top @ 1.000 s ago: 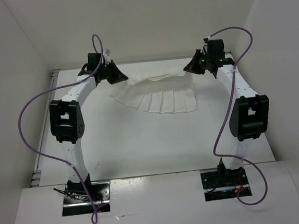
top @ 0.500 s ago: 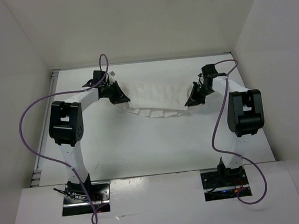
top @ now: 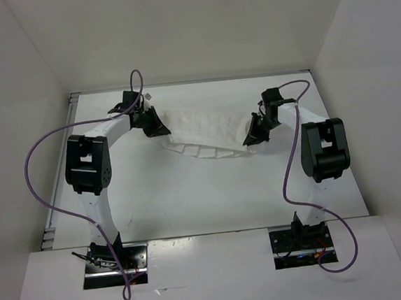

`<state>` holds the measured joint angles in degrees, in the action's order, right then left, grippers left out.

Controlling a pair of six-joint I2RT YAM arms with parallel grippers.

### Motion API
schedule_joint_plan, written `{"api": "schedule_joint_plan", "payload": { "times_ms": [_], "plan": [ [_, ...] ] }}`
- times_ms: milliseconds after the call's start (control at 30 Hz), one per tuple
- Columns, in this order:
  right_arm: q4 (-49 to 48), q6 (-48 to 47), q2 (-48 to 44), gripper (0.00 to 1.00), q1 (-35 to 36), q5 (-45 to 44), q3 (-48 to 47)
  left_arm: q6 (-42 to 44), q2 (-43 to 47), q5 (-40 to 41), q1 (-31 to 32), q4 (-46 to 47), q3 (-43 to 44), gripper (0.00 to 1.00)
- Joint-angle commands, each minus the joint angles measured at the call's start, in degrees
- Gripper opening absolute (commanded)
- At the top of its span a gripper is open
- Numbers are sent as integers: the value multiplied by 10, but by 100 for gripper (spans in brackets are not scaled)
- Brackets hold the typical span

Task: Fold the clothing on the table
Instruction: Fold the skirt

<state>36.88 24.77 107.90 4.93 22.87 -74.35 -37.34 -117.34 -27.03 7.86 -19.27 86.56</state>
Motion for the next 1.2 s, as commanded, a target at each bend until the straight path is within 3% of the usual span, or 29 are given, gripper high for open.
{"api": "schedule_joint_plan", "payload": {
  "times_ms": [0,33,67,133,233,333,500,600,700,867,1067,1167],
  "plan": [
    [46,-21,19,17,-6,-58,-16,19,-10,107,-21,-29,10,0],
    [51,-21,27,26,-1,-58,-16,13,-24,120,-21,-44,18,9],
    [57,-21,32,28,-1,-71,-16,7,-24,127,-21,-49,18,21],
    [70,8,11,29,-1,-139,-21,1,-24,149,-21,-56,18,50],
    [89,33,-92,31,10,-214,-33,-21,53,188,-21,-41,-10,82],
    [96,33,-137,33,23,-195,-69,-21,163,210,-21,-17,-25,95],
    [86,15,-59,34,35,-117,-130,86,165,196,-21,16,30,99],
    [42,15,7,35,47,-40,-149,163,87,176,-21,-15,114,99],
    [23,27,42,35,53,2,-163,224,56,170,-16,-15,146,99],
    [23,41,107,34,64,14,-180,273,20,153,-16,28,141,99],
    [28,47,147,34,64,-5,-161,308,-61,78,-16,15,164,99],
    [28,47,147,34,69,-5,-155,334,-69,78,-16,22,142,99]
  ]
}}
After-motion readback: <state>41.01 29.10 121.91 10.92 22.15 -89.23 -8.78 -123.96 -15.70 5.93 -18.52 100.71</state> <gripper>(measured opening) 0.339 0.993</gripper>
